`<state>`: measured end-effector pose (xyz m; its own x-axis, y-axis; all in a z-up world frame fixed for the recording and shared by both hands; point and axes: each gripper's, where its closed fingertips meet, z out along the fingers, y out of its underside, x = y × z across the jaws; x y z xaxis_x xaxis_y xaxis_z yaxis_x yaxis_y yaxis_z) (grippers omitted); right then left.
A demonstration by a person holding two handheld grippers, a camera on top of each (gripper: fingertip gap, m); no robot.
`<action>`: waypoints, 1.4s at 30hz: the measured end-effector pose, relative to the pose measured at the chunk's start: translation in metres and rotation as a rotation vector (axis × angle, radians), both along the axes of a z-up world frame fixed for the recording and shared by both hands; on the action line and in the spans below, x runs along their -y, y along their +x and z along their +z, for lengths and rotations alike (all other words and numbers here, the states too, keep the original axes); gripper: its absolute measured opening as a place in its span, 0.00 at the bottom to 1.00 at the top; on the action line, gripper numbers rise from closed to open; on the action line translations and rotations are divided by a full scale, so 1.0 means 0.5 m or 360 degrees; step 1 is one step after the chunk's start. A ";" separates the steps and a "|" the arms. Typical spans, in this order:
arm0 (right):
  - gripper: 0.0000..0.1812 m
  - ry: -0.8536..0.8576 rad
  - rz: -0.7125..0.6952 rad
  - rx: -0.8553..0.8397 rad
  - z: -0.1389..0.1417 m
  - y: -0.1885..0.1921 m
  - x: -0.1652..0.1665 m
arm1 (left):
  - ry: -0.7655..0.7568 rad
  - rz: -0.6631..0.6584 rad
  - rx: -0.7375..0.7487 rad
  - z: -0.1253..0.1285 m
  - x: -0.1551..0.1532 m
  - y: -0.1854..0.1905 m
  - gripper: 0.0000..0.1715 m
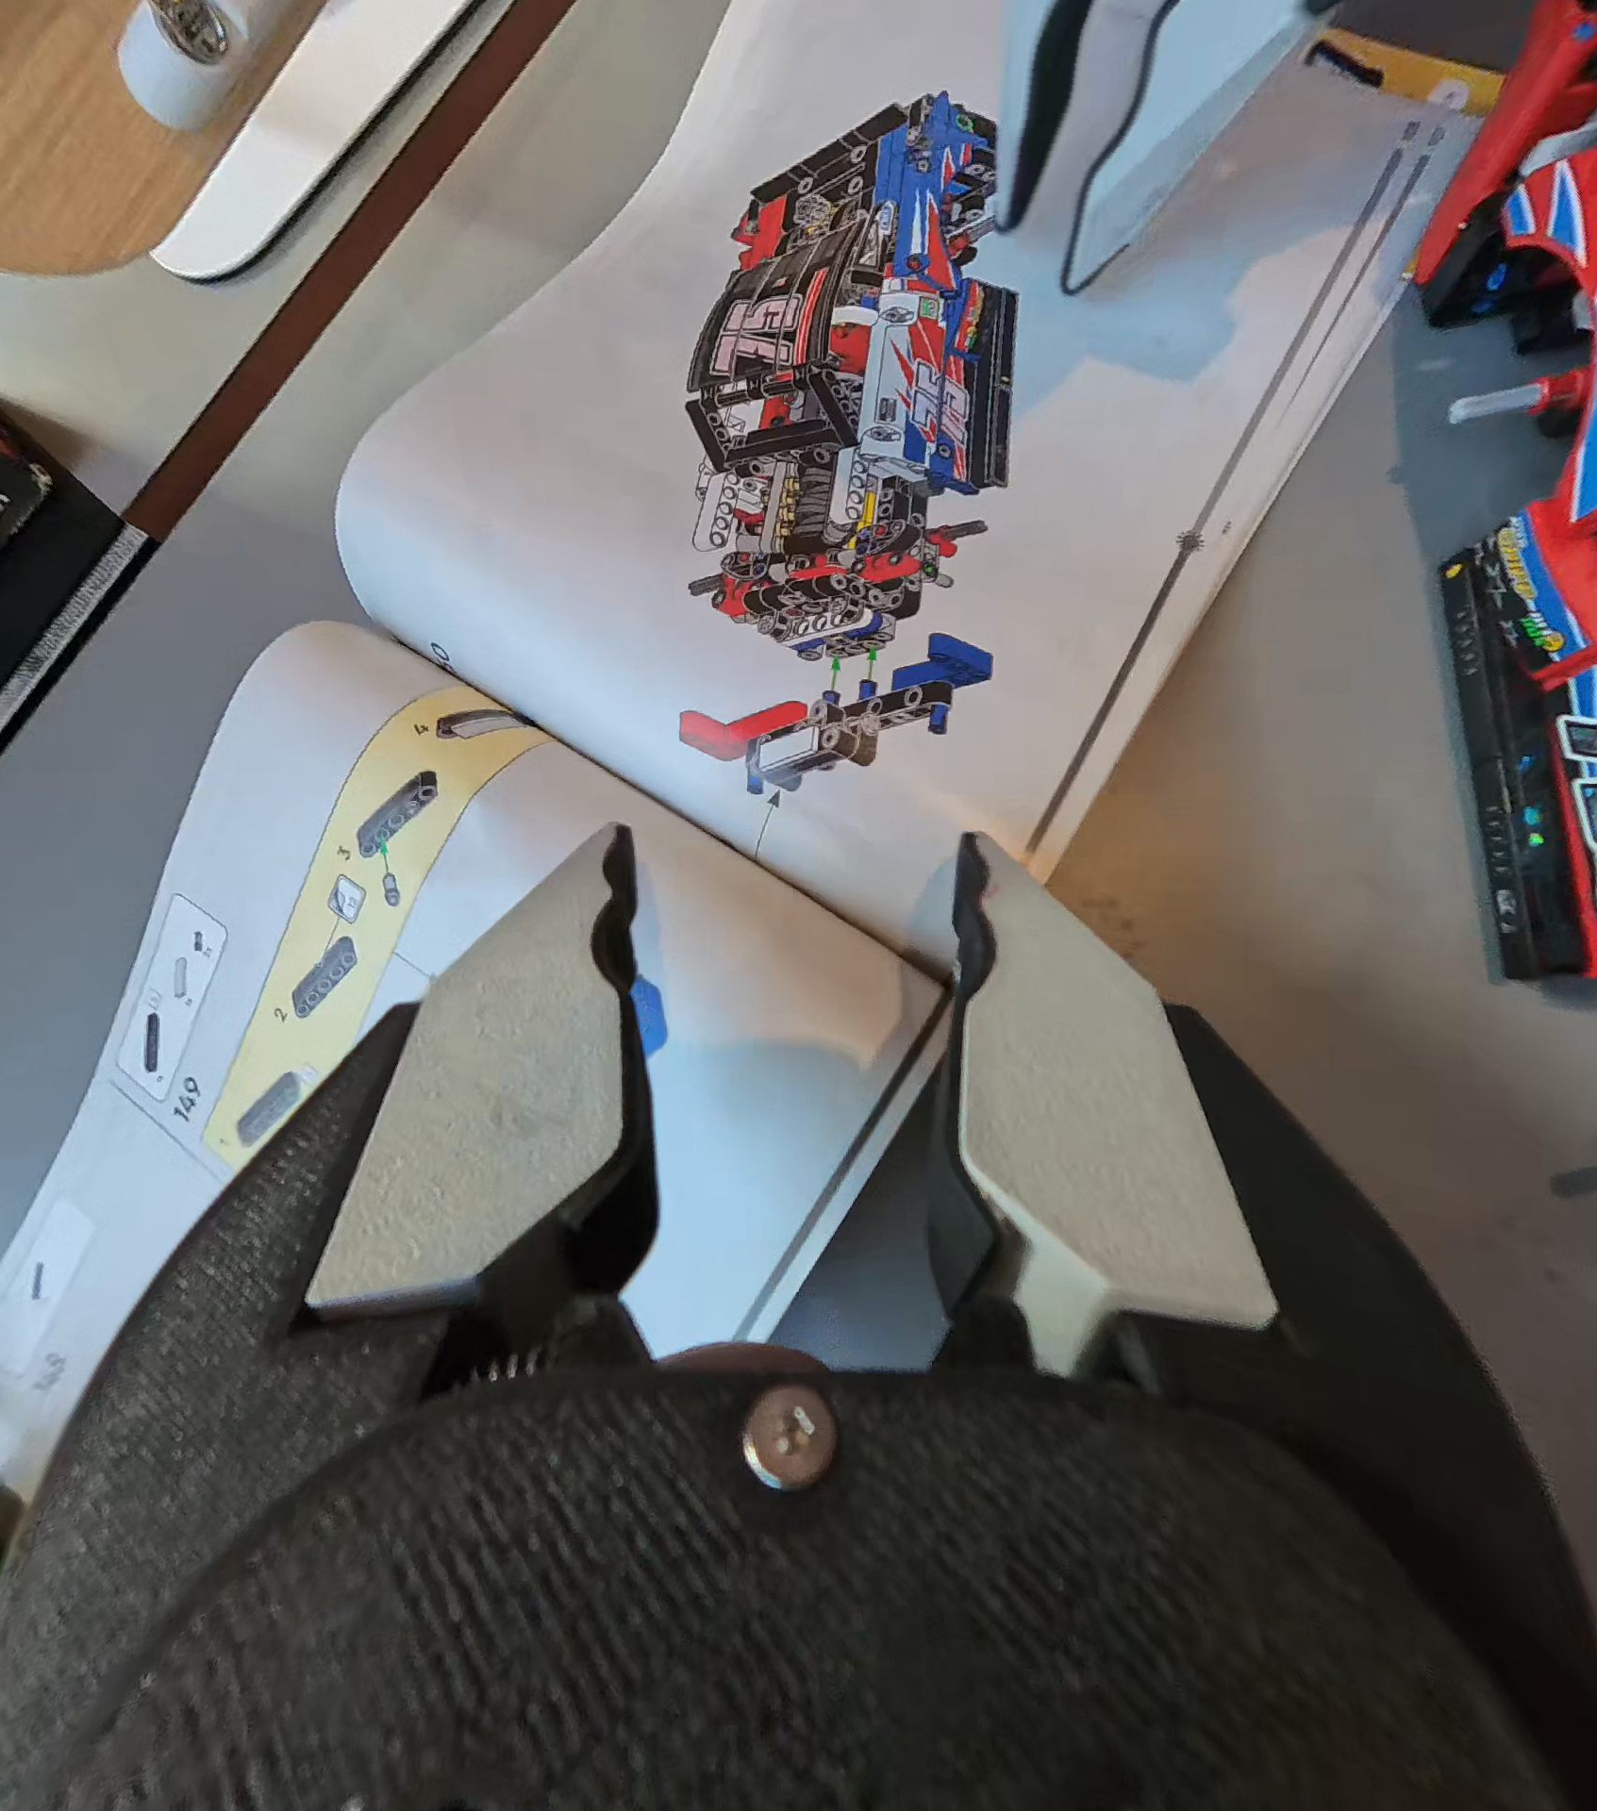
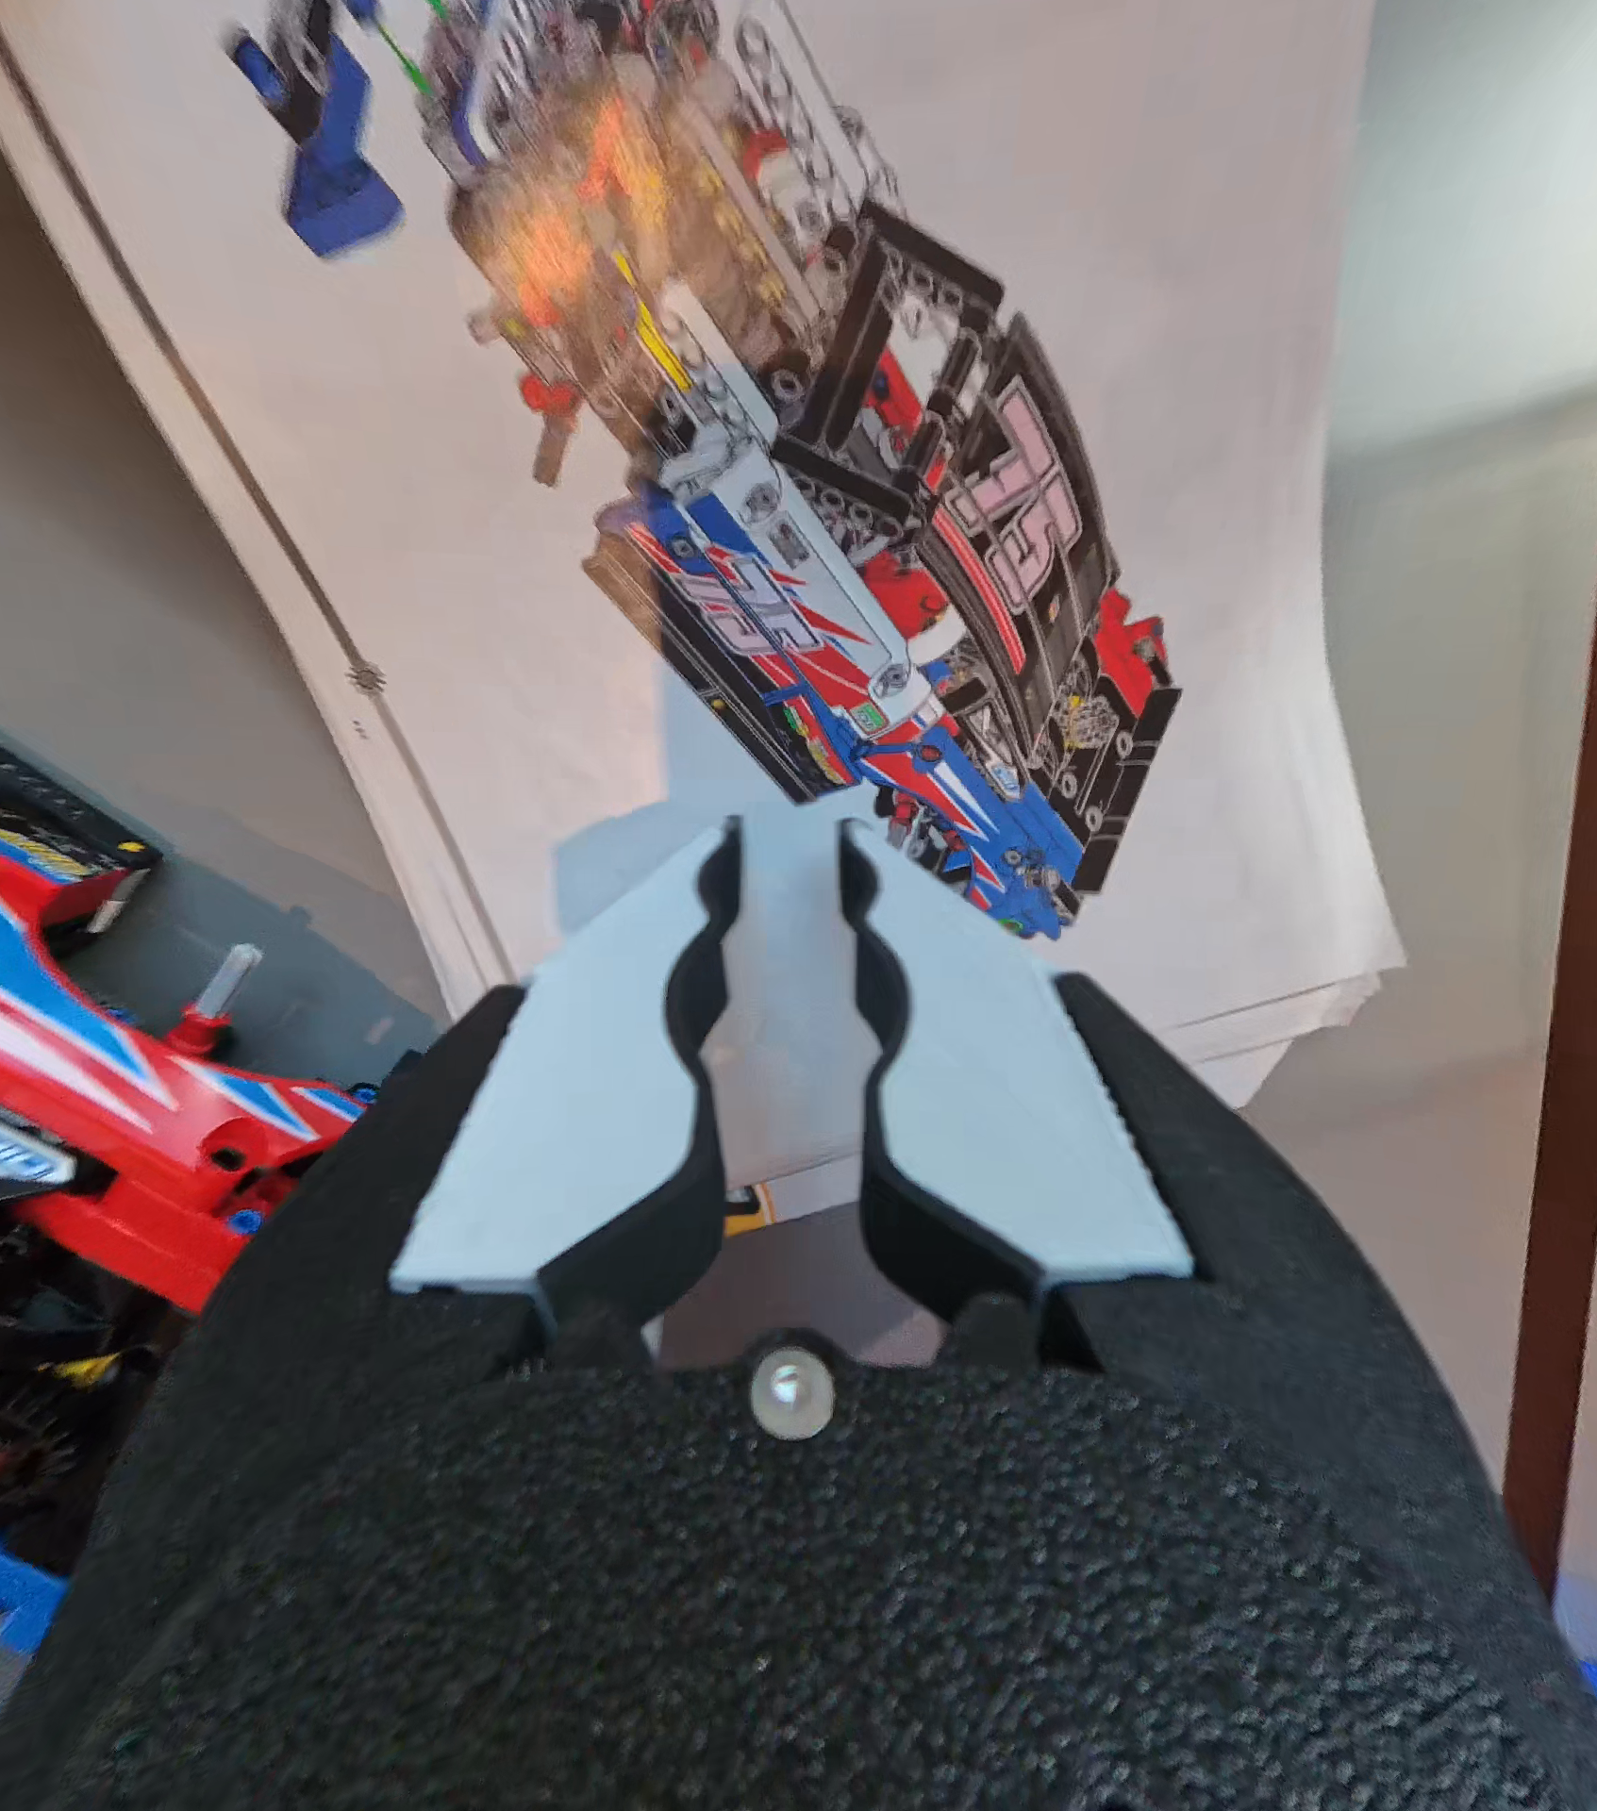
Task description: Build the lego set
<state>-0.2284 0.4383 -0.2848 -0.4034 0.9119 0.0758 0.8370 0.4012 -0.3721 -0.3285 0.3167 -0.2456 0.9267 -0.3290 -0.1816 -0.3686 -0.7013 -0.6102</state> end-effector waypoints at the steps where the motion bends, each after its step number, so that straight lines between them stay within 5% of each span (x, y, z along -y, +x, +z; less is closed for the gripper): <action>1: 0.18 -0.0037 0.0016 -0.0049 0.015 -0.004 0.010 | -0.0006 -0.0009 -0.0029 0.002 0.000 -0.001 0.39; 4: 0.56 -0.0001 -0.0006 -0.0061 0.029 -0.005 0.003 | -0.0022 -0.0009 -0.0027 0.003 0.003 -0.003 0.42; 8: 0.62 0.0042 0.0039 0.0122 -0.020 0.016 -0.007 | -0.0052 0.0018 -0.0013 -0.013 0.019 -0.016 0.46; 21: 0.48 -0.0093 0.0103 0.0102 -0.026 0.009 0.021 | -0.0039 0.0045 0.0097 -0.034 0.027 -0.031 0.47; 26: 0.27 -0.0117 0.0036 0.0061 -0.020 -0.013 0.002 | -0.0033 0.0053 0.0131 -0.038 0.027 -0.032 0.47; 33: 0.14 -0.0118 0.0060 0.0063 -0.016 -0.029 0.005 | -0.0045 0.0066 0.0092 -0.036 0.036 -0.042 0.47; 42: 0.07 -0.0146 0.0059 0.0163 0.044 -0.034 0.023 | 0.0130 0.0035 0.0040 0.038 0.018 -0.013 0.50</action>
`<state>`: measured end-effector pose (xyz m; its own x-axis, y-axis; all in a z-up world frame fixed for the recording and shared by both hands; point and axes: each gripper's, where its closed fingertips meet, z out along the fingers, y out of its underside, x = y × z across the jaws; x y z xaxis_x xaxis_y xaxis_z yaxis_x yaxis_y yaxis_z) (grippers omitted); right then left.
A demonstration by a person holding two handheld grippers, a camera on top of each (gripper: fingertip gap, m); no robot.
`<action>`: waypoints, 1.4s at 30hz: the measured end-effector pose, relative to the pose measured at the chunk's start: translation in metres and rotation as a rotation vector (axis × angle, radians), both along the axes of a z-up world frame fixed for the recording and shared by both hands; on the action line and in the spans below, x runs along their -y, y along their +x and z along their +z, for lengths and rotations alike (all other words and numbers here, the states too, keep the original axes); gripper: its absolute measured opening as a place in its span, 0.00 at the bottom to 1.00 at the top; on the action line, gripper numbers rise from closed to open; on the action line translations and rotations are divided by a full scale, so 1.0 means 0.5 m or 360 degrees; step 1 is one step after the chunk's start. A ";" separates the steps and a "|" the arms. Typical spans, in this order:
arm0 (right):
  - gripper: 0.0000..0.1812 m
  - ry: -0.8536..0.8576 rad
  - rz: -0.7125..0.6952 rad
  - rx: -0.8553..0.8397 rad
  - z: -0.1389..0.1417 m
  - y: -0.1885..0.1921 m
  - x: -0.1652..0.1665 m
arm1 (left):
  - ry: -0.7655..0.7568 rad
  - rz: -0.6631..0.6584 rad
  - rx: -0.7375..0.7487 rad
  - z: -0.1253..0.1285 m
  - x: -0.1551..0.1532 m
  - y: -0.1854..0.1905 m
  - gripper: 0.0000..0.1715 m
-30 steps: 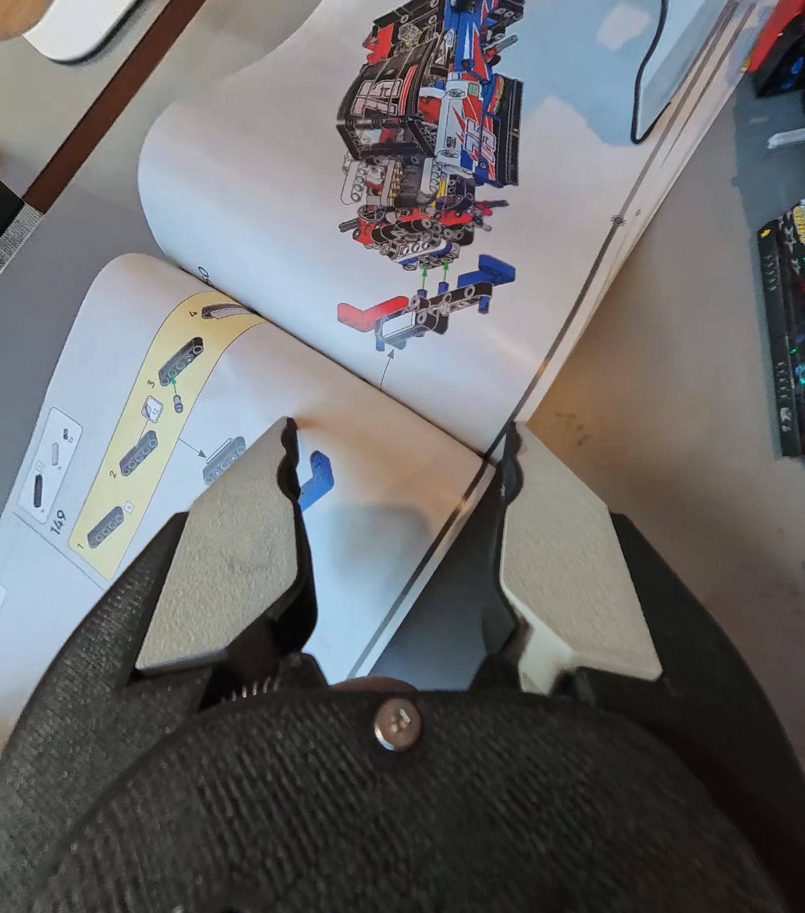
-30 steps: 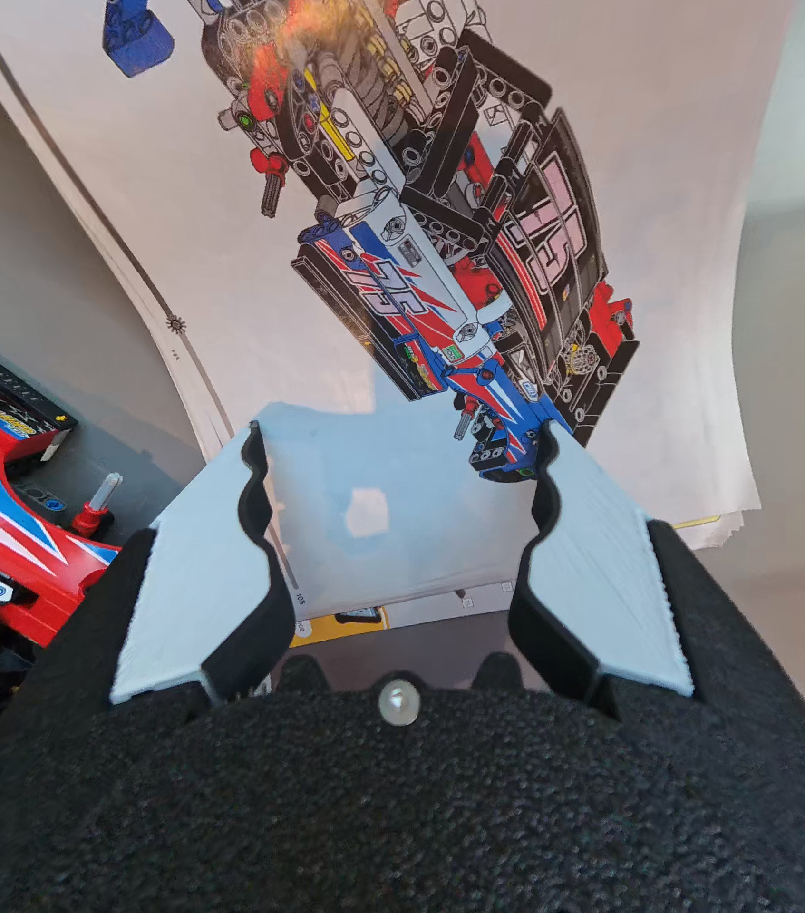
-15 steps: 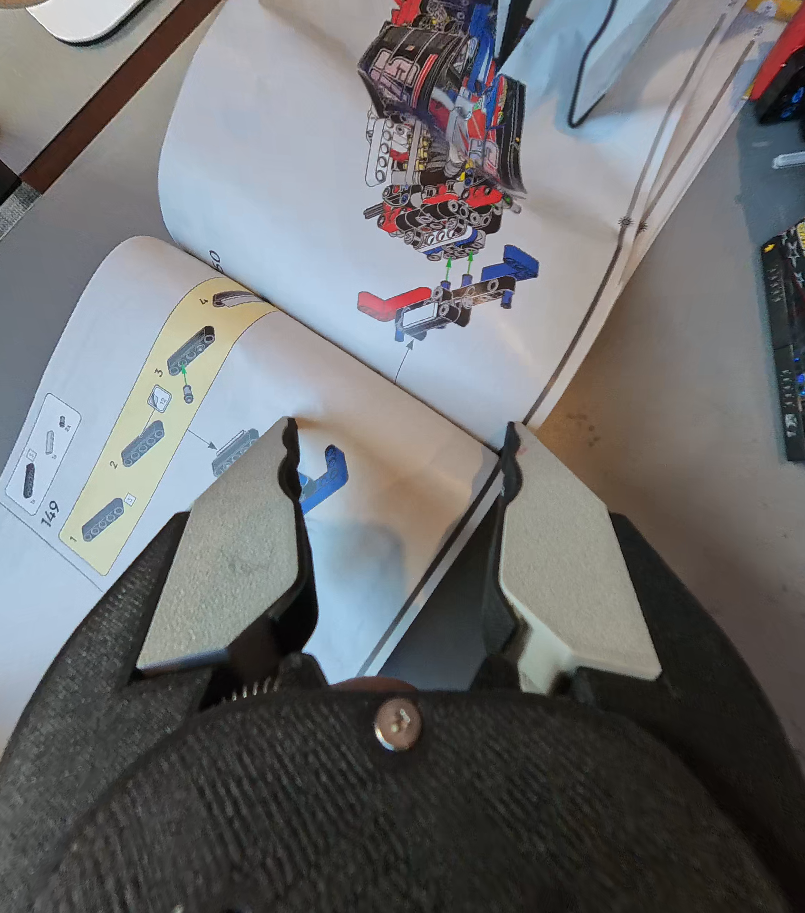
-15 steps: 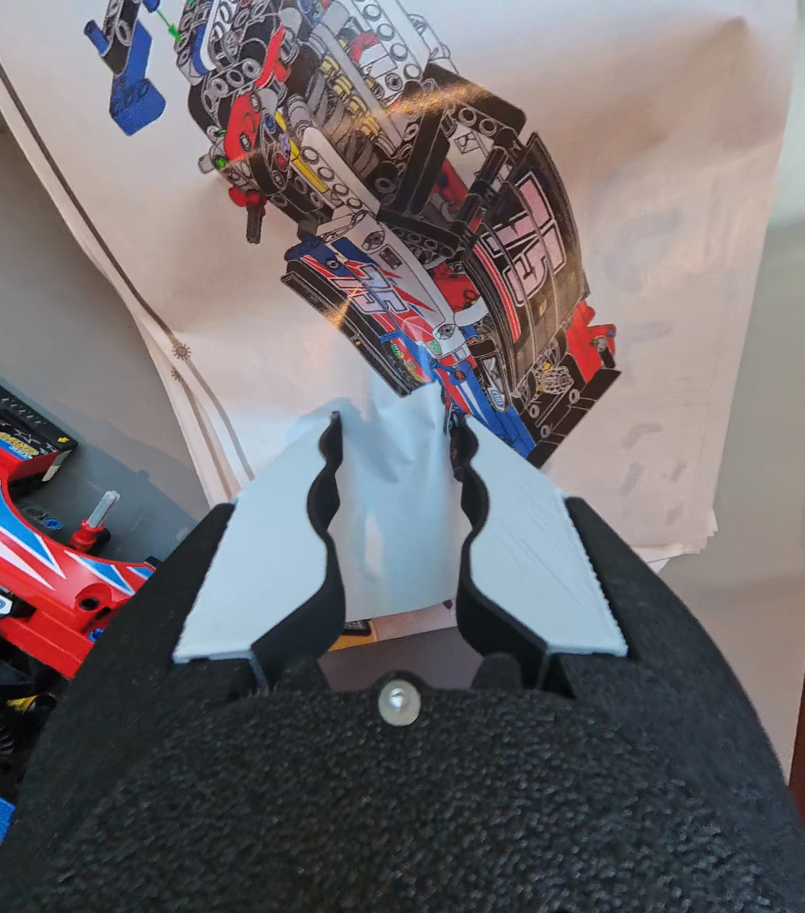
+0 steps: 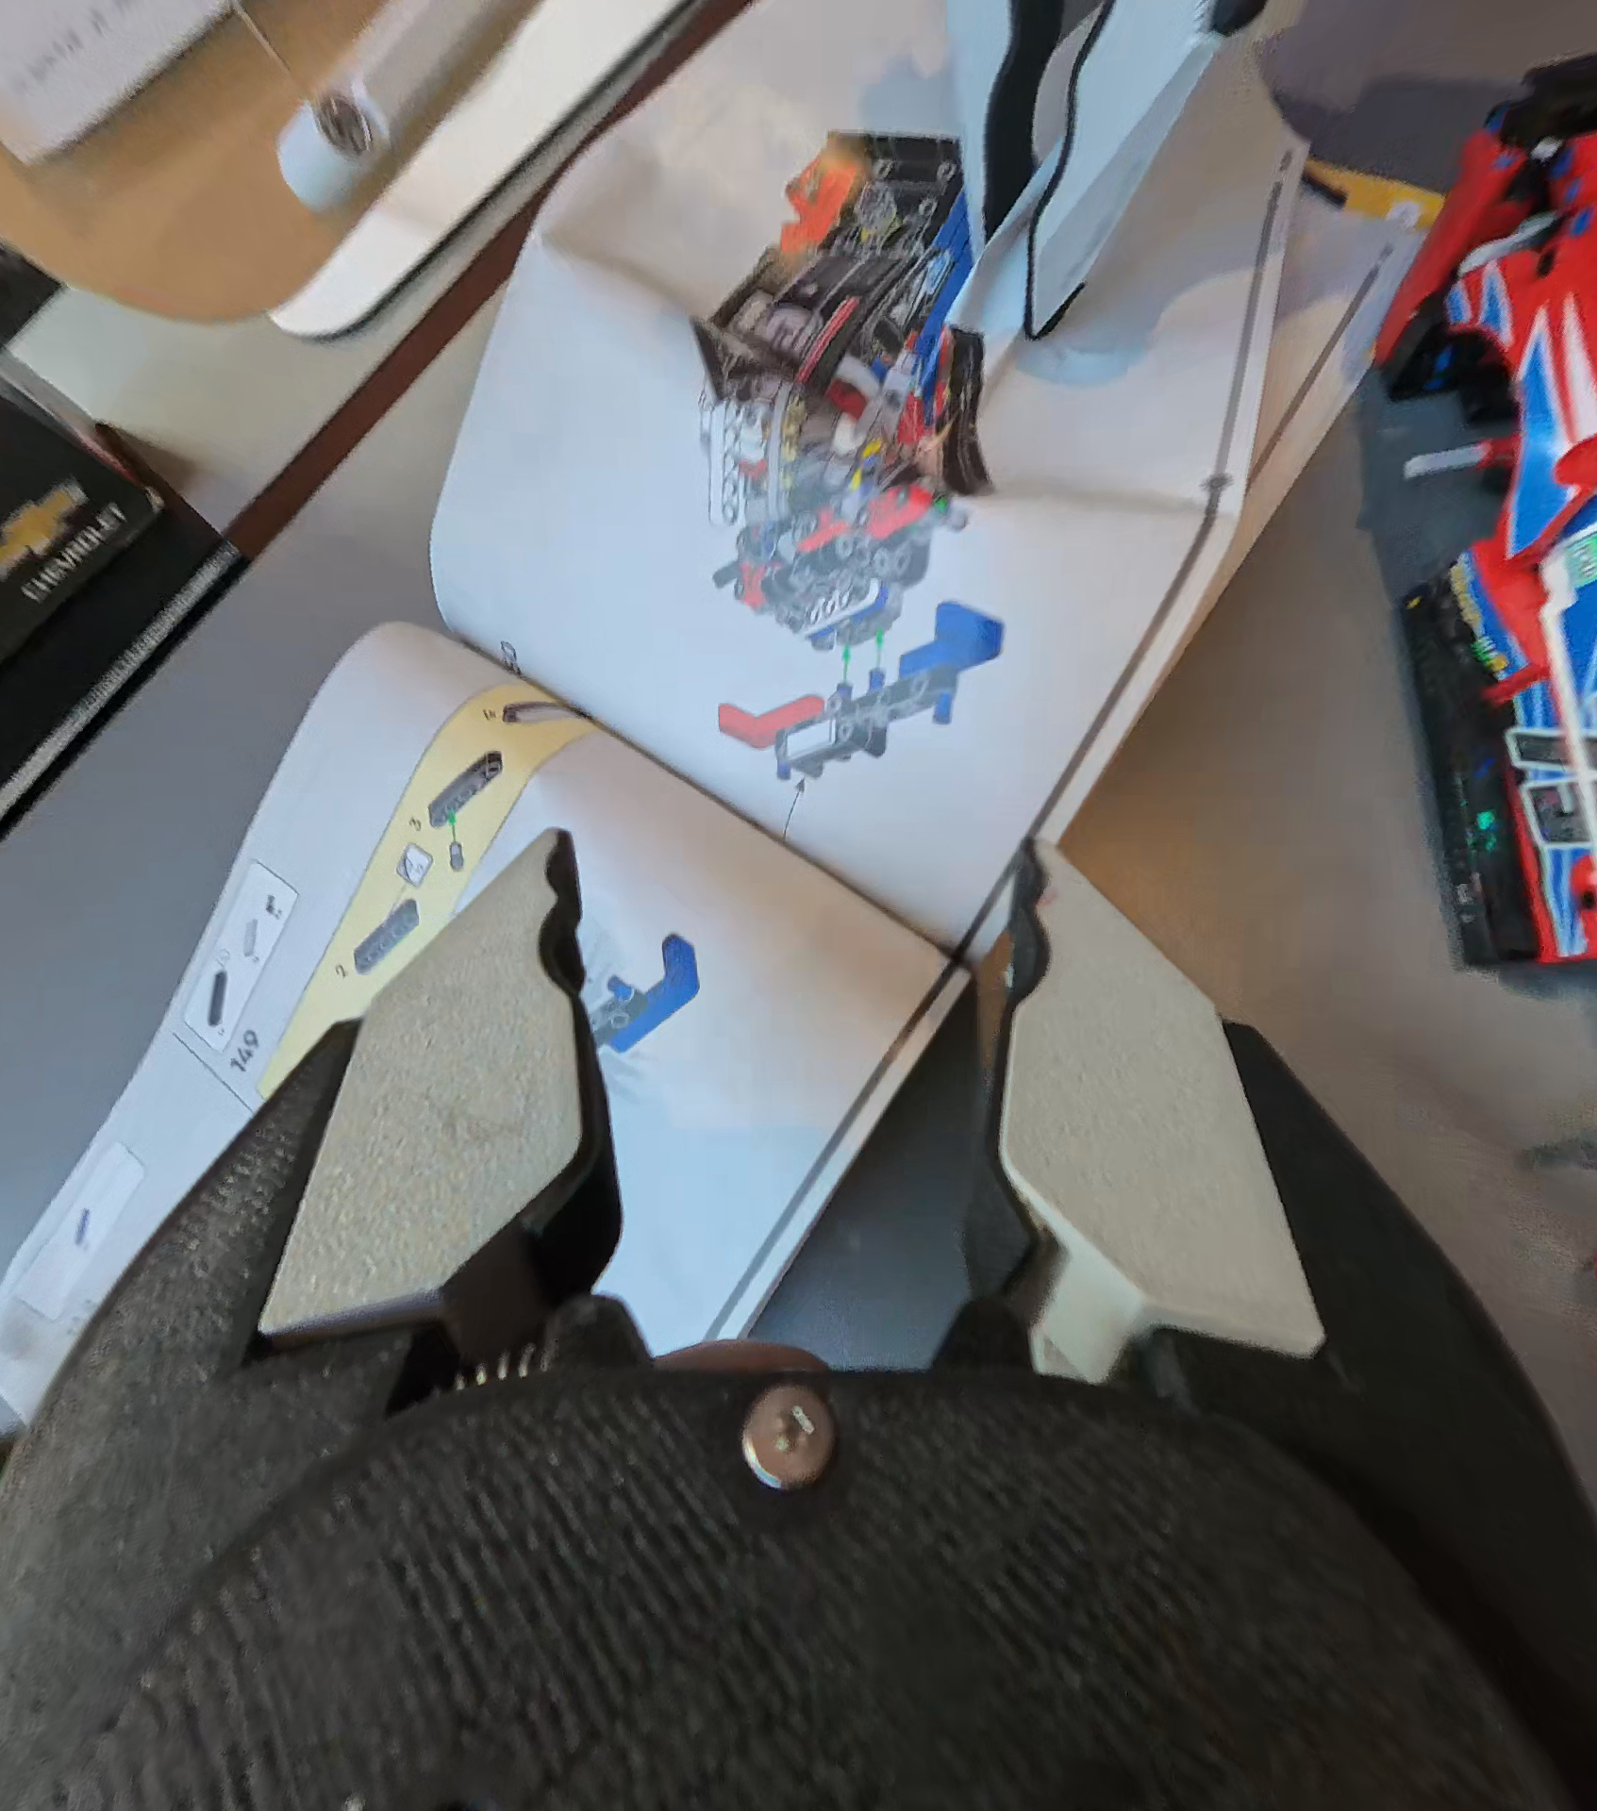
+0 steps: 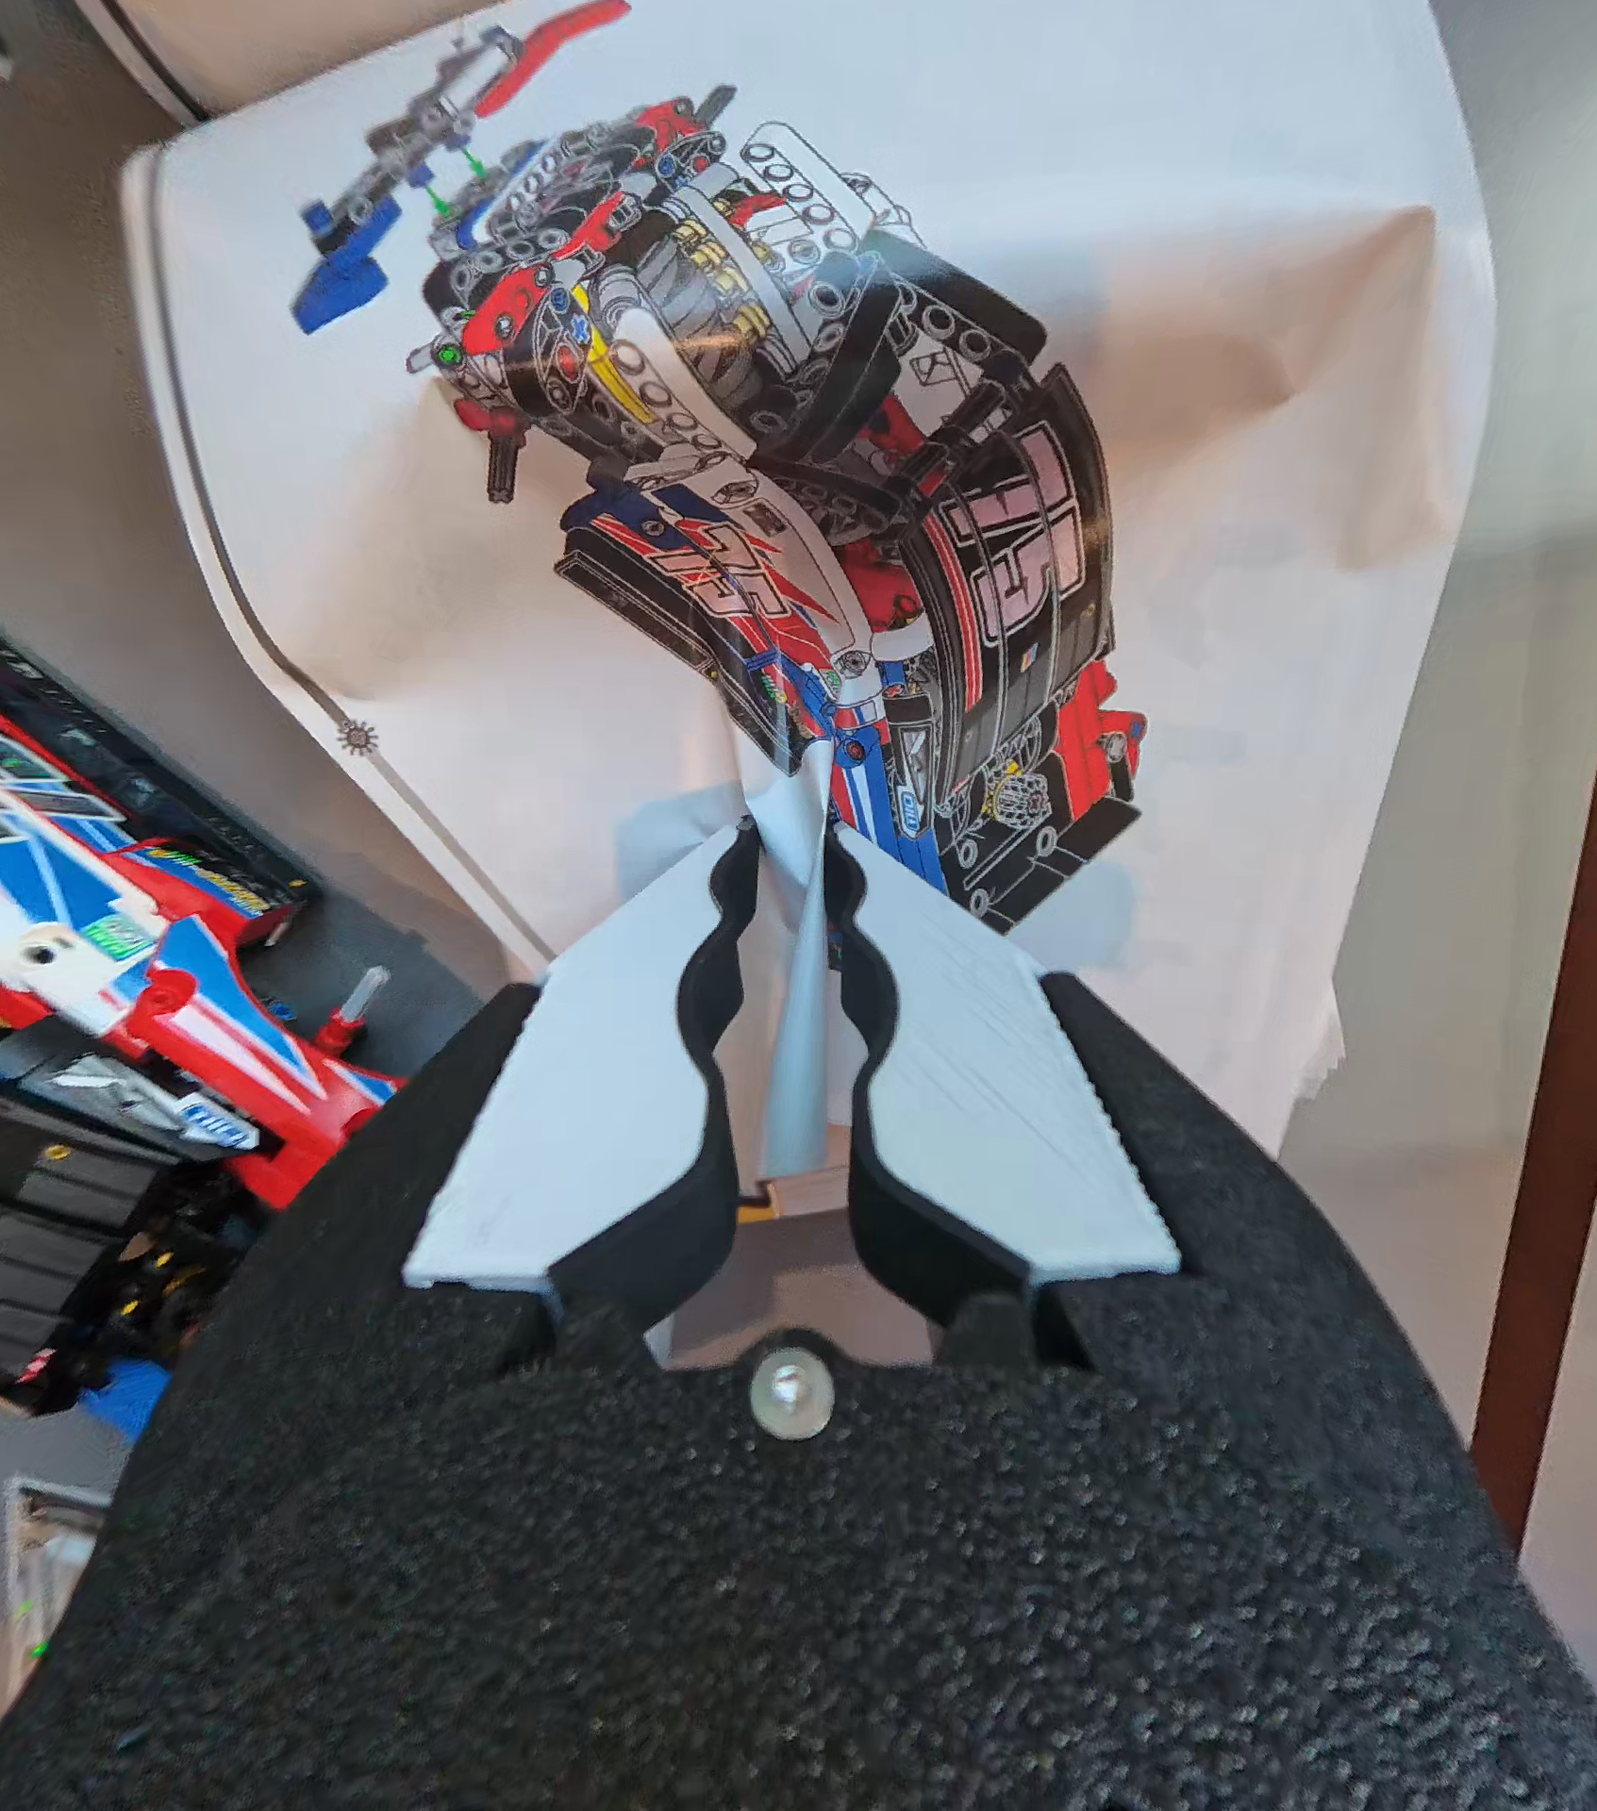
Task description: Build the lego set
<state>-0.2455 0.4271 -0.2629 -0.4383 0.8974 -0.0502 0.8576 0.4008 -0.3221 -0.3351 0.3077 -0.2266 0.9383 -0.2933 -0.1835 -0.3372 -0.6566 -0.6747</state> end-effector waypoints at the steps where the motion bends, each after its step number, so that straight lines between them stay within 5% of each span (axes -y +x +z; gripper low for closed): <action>1: 0.07 -0.0023 -0.0009 0.0022 0.010 0.002 0.005 | 0.0038 -0.0006 -0.0025 0.014 -0.003 0.011 0.54; 6: 0.07 -0.0143 -0.0076 0.0060 0.071 -0.008 0.040 | 0.0221 -0.0077 -0.0235 0.041 -0.024 0.095 0.64; 12: 0.06 -0.0197 -0.0129 0.0095 0.121 -0.021 0.072 | 0.0444 0.0076 -0.0871 0.060 -0.060 0.051 0.32; 14: 0.07 -0.0204 -0.0158 0.0035 0.142 -0.031 0.077 | 0.0453 0.0105 -0.0825 0.060 -0.055 0.040 0.18; 18: 0.12 -0.0257 -0.0230 -0.0257 0.244 -0.048 0.080 | 0.0519 0.0270 -0.0578 0.073 -0.031 -0.001 0.07; 24: 0.16 -0.0325 -0.0515 -0.0985 0.431 -0.021 0.038 | 0.0633 0.0520 -0.0041 0.097 0.023 -0.064 0.08; 26: 0.16 -0.0346 -0.0542 -0.1033 0.427 0.001 0.040 | 0.0682 0.0582 0.0139 0.112 0.042 -0.084 0.10; 31: 0.16 -0.0267 -0.0543 -0.0823 0.317 0.037 0.064 | 0.0803 0.0711 0.0344 0.135 0.100 -0.148 0.03; 42: 0.16 -0.0173 -0.0408 -0.0539 0.175 0.017 0.150 | 0.0792 0.0963 0.0322 0.152 0.270 -0.237 0.18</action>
